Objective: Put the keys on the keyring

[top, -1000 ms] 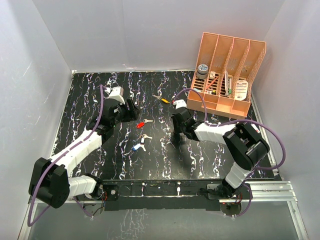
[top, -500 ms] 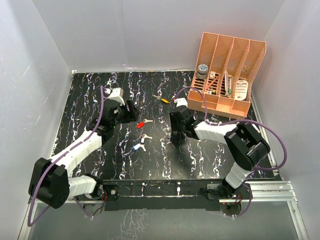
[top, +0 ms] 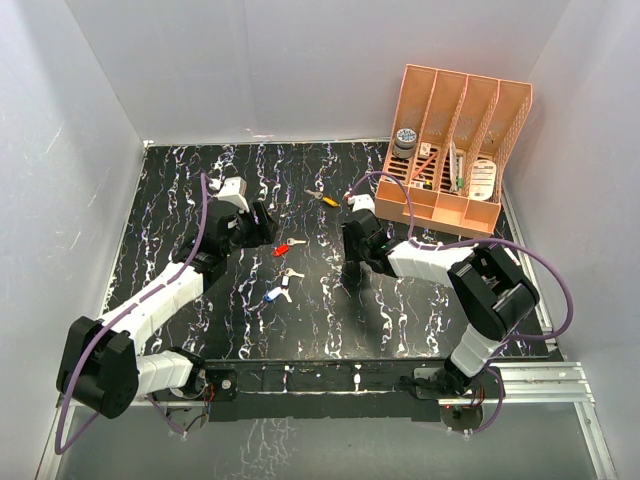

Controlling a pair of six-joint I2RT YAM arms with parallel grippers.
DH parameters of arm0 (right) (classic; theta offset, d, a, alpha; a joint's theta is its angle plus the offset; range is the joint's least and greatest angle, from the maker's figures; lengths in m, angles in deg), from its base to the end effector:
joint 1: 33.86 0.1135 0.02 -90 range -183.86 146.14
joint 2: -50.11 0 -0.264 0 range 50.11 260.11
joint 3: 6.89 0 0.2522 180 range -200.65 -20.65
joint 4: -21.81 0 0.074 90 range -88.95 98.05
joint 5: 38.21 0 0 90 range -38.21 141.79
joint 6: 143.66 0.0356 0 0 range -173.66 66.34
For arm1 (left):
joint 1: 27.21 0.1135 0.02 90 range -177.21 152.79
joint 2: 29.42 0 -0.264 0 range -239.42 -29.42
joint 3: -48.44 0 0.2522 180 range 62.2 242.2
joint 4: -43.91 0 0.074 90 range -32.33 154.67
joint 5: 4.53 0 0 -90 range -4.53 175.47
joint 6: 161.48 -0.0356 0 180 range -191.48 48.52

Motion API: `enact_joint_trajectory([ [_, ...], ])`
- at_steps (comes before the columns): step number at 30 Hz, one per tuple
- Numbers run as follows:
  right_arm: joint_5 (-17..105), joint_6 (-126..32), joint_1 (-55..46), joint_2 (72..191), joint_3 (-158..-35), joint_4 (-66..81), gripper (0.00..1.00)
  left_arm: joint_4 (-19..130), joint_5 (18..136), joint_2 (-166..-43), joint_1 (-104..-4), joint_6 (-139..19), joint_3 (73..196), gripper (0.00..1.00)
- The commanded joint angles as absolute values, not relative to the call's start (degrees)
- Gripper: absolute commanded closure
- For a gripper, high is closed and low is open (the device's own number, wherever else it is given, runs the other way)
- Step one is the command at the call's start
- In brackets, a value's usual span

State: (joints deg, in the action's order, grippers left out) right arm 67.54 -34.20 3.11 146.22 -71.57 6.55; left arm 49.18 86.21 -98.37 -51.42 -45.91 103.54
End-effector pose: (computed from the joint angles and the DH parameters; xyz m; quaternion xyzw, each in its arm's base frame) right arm 0.2755 0.1953 0.1657 -0.0902 0.9176 0.0606 0.3823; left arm 0.2497 -0.1118 0.2636 -0.0134 0.8146 -0.2393 0.5282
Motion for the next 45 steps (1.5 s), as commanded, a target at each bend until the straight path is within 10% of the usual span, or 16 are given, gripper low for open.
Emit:
enact_joint_trajectory([
  [1,67.6,-33.8,2.9,146.0,-73.5,9.4,0.73,49.0,86.7,-96.5,-51.2,-46.1,103.5,0.38],
  [16,67.3,-33.1,2.8,147.2,-73.0,11.8,0.94,45.7,83.1,-97.6,-51.2,-44.4,102.7,0.40],
  [45,62.7,-22.3,2.8,133.5,-71.3,24.5,1.00,17.7,67.2,-109.1,-55.9,-22.5,99.8,0.58],
])
